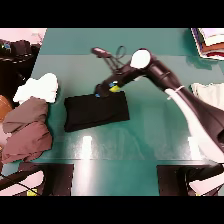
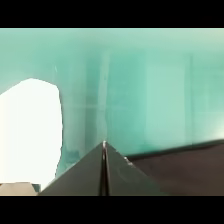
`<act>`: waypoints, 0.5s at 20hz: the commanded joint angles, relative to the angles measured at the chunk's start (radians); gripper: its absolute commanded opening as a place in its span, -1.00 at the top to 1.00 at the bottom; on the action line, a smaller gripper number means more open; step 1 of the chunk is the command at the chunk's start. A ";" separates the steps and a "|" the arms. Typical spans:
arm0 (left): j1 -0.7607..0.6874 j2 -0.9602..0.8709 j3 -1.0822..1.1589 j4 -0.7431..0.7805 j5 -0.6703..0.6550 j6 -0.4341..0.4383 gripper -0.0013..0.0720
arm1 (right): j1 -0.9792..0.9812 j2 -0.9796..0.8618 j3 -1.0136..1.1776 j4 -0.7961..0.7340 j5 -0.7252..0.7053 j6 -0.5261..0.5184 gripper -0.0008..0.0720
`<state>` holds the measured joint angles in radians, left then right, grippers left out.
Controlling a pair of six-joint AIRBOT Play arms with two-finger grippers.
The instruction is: Fold the shirts.
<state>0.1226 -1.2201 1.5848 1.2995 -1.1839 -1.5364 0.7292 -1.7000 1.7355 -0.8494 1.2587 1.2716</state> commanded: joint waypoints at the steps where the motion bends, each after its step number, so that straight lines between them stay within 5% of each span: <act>1: 0.005 0.003 0.000 -0.010 -0.043 0.000 0.90 | -0.173 0.111 -0.269 -0.018 -0.030 0.011 0.24; 3: 0.005 0.003 0.000 -0.018 -0.042 0.000 0.90 | -0.282 0.164 -0.438 -0.014 -0.065 0.011 0.18; 5: 0.001 0.003 0.000 -0.026 -0.036 0.000 0.90 | -0.359 0.174 -0.546 0.005 -0.095 0.011 -0.77; 10: -0.067 0.002 -0.009 -0.024 -0.003 0.026 0.90 | -0.388 0.173 -0.677 0.183 -0.292 0.010 -0.78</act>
<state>0.0898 -1.2182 1.5818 1.2755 -1.2087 -1.5280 0.3649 -1.5356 1.1404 -0.7498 1.0824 1.2812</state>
